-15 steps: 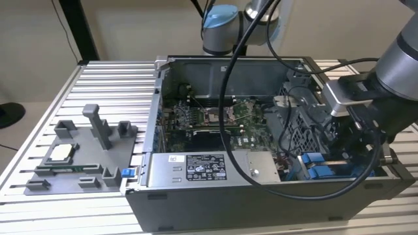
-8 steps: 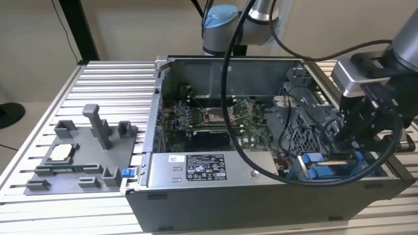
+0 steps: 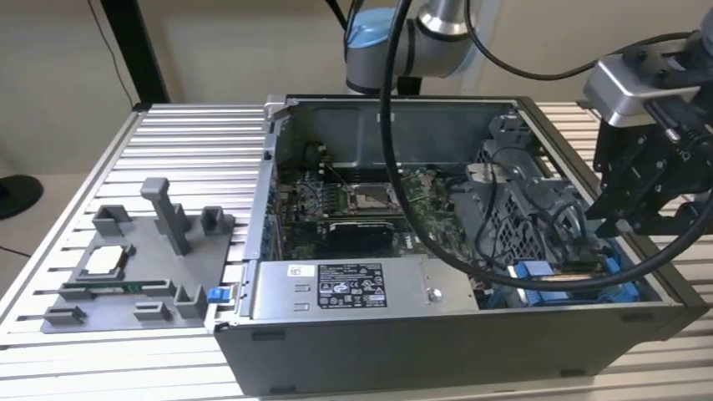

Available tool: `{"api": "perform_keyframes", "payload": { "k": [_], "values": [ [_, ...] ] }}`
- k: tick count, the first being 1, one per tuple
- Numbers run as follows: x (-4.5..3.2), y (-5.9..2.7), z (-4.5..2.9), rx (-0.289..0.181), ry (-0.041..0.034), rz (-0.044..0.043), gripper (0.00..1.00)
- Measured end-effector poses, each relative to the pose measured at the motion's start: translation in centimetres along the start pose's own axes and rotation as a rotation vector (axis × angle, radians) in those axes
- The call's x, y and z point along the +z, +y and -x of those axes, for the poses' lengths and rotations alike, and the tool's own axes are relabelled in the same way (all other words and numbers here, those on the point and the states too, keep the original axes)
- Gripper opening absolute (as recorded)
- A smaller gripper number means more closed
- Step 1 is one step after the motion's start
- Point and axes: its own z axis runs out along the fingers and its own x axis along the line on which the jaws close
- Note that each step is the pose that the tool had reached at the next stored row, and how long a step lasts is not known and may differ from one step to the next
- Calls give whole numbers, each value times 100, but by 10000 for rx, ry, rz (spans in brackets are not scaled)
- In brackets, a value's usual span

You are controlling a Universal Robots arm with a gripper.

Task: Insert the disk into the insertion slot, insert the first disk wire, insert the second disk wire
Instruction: 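Insert the second disk wire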

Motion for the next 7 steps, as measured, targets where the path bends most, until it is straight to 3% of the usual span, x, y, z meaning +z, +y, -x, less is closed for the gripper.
{"api": "perform_keyframes", "payload": {
  "k": [7],
  "values": [
    [-1, 0, 0, -5, 1, 1, 100]
  ]
}}
